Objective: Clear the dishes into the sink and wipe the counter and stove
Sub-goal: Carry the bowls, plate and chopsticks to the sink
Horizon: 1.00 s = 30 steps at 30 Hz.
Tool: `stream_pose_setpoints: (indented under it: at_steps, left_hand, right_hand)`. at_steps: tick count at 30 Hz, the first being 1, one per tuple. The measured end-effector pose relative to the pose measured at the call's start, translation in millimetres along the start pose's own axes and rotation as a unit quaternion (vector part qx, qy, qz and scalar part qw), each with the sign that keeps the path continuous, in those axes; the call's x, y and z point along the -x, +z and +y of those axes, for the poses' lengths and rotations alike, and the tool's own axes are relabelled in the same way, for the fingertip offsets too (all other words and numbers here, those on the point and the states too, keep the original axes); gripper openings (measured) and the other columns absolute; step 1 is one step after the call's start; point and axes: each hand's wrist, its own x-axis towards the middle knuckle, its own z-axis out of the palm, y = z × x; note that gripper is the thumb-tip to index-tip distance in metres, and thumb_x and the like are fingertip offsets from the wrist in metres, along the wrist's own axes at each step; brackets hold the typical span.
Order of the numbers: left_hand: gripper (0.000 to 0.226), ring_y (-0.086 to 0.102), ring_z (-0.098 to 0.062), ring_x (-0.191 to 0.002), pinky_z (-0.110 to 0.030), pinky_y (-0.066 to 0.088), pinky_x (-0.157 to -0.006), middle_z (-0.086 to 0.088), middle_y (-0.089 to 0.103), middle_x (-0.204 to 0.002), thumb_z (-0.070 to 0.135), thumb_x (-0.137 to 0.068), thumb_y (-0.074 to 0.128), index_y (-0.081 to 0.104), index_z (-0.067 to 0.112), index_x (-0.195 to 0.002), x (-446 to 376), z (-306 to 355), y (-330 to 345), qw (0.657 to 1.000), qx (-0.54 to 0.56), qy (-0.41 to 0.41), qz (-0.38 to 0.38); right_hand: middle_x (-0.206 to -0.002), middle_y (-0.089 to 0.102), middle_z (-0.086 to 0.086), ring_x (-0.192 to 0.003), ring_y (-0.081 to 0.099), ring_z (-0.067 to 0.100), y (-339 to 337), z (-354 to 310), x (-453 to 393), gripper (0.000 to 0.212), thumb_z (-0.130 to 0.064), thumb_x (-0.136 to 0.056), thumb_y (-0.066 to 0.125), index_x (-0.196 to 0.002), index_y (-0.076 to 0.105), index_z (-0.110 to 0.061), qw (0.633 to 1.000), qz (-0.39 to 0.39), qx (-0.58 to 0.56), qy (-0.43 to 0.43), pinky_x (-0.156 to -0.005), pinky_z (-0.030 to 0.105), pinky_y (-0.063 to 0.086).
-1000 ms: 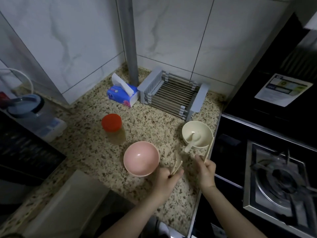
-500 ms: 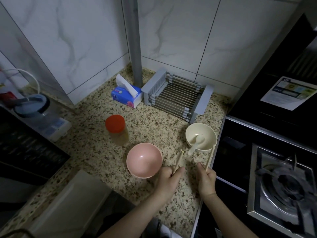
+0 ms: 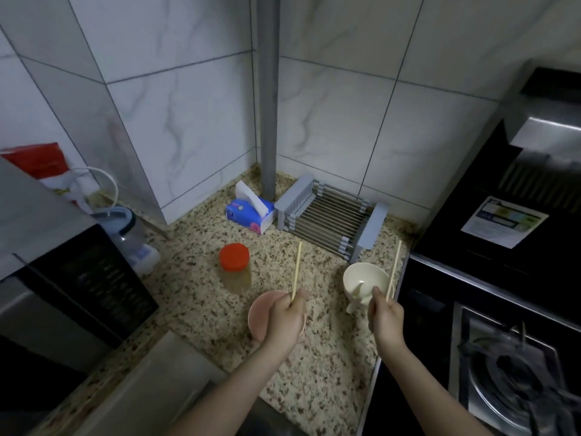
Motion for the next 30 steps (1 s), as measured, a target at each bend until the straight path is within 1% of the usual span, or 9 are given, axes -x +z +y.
stream_pose_setpoints:
  at_steps: [3, 7, 10, 15, 17, 20, 24, 27, 30]
  left_hand:
    - [0.046, 0.033, -0.014, -0.039, -0.027, 0.026, -0.045, 0.000, 0.033, -0.043, 0.031, -0.096, 0.046, 0.040, 0.013, -0.055, -1.5, 5.7, -13.2, 0.999, -0.007, -0.028, 0.017]
    - [0.038, 0.040, -0.018, -0.053, -0.039, 0.033, -0.055, -0.001, 0.035, -0.053, 0.010, -0.096, 0.040, 0.049, 0.013, -0.059, -6.2, 0.8, -30.2, 0.997, -0.018, -0.077, 0.025]
    - [0.036, 0.034, -0.017, -0.053, -0.028, 0.025, -0.051, -0.002, 0.037, -0.057, 0.001, -0.092, 0.042, 0.051, 0.012, -0.059, -6.2, -15.1, -45.2, 0.995, -0.018, -0.080, 0.053]
    - [0.031, 0.046, -0.019, -0.063, -0.027, 0.034, -0.057, 0.000, 0.049, -0.063, 0.005, -0.092, 0.048, 0.053, 0.014, -0.062, -6.6, -43.3, -66.2, 0.991, -0.060, -0.065, 0.095]
    - [0.032, 0.049, -0.022, -0.063, -0.029, 0.035, -0.059, -0.001, 0.049, -0.059, 0.010, -0.092, 0.051, 0.051, 0.014, -0.060, -6.3, -51.9, -72.7, 0.987, -0.091, -0.057, 0.115]
    - [0.021, 0.050, -0.023, -0.068, -0.028, 0.034, -0.062, 0.001, 0.049, -0.063, 0.020, -0.091, 0.055, 0.052, 0.010, -0.072, -3.2, -62.2, -77.6, 0.975, -0.173, -0.040, 0.131]
    - [0.022, 0.053, -0.022, -0.071, -0.026, 0.032, -0.064, 0.007, 0.049, -0.062, 0.026, -0.092, 0.055, 0.056, 0.009, -0.078, -6.9, -72.1, -73.3, 0.967, -0.221, -0.034, 0.121]
    - [0.024, 0.055, -0.020, -0.069, -0.026, 0.035, -0.061, 0.007, 0.052, -0.061, 0.027, -0.093, 0.052, 0.058, 0.011, -0.077, -14.7, -77.2, -68.3, 0.962, -0.254, -0.032, 0.096]
    - [0.029, 0.058, -0.027, -0.074, -0.028, 0.038, -0.062, -0.006, 0.058, -0.073, 0.024, -0.094, 0.049, 0.064, 0.001, -0.086, -22.4, -78.7, -63.7, 0.960, -0.261, -0.034, 0.097]
  right_hand:
    - [-0.039, 0.031, -0.001, -0.036, 0.027, 0.016, -0.1, -16.1, 3.0, 0.049, -0.029, -0.096, 0.048, -0.050, 0.038, -0.012, 0.998, 0.006, 0.047, 0.041, -0.046, 0.025, 0.022]
    - [-0.044, 0.033, 0.002, -0.035, 0.027, 0.015, -4.6, -21.2, 6.7, 0.044, -0.030, -0.096, 0.048, -0.056, 0.044, -0.010, 0.994, 0.005, 0.083, 0.068, -0.043, 0.023, 0.022]
    - [-0.047, 0.033, 0.005, -0.038, 0.028, 0.016, -10.2, -13.5, 5.5, 0.041, -0.028, -0.096, 0.047, -0.060, 0.047, -0.008, 0.991, 0.011, 0.102, 0.080, -0.042, 0.023, 0.023]
    - [-0.038, 0.035, 0.001, -0.035, 0.030, 0.016, -15.3, 10.8, -5.2, 0.036, -0.021, -0.094, 0.047, -0.061, 0.052, -0.006, 0.987, 0.032, 0.118, 0.107, -0.041, 0.021, 0.024]
    - [-0.045, 0.038, 0.004, -0.041, 0.033, 0.017, -16.3, 21.0, -11.7, 0.029, -0.017, -0.092, 0.047, -0.065, 0.053, -0.007, 0.984, 0.048, 0.123, 0.120, -0.044, 0.023, 0.025]
    - [-0.058, 0.042, 0.005, -0.050, 0.038, 0.019, -18.3, 37.1, -25.3, 0.023, -0.027, -0.090, 0.050, -0.076, 0.052, -0.008, 0.981, 0.075, 0.131, 0.125, -0.047, 0.025, 0.029]
    - [-0.062, 0.043, 0.008, -0.052, 0.039, 0.021, -21.3, 60.9, -55.8, 0.037, -0.043, -0.084, 0.055, -0.063, 0.044, -0.015, 0.973, 0.089, 0.159, 0.141, -0.051, 0.030, 0.033]
    - [-0.072, 0.049, 0.015, -0.062, 0.048, 0.026, -17.6, 57.7, -64.9, 0.038, -0.041, -0.088, 0.054, -0.076, 0.052, -0.005, 0.970, 0.093, 0.163, 0.154, -0.057, 0.033, 0.038]
    - [-0.088, 0.054, 0.019, -0.079, 0.055, 0.032, -14.6, 53.5, -71.8, 0.032, -0.032, -0.092, 0.051, -0.098, 0.054, 0.000, 0.970, 0.092, 0.153, 0.163, -0.064, 0.036, 0.042]
